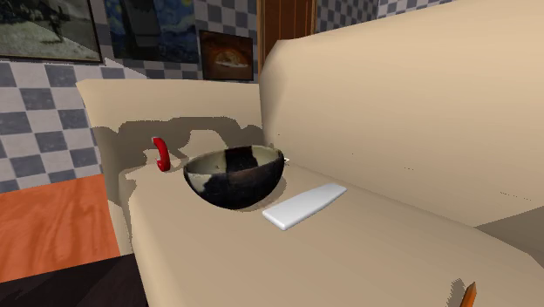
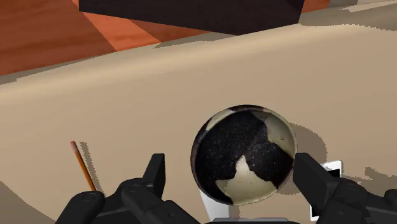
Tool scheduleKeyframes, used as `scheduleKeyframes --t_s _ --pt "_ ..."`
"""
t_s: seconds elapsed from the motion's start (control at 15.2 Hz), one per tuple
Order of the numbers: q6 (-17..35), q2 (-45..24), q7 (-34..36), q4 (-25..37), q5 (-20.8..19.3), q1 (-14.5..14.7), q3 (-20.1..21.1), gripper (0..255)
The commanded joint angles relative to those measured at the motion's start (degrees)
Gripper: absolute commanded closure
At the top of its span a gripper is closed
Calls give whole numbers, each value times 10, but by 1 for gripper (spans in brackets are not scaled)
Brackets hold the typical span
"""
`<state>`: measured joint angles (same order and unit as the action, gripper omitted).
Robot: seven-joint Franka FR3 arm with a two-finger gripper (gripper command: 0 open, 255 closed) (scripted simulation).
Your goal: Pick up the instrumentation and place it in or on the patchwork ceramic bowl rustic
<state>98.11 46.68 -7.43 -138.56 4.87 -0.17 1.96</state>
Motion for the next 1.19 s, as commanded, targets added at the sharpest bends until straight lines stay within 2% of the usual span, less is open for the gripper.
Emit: scheduleKeyframes --t_s 0.0,0.53,1.12 --pt "0 0 0 0 0 0 0 0" --pt "133 -159 -11 11 -6 8 23 0" --pt "246 -360 -9 82 -33 12 47 0"
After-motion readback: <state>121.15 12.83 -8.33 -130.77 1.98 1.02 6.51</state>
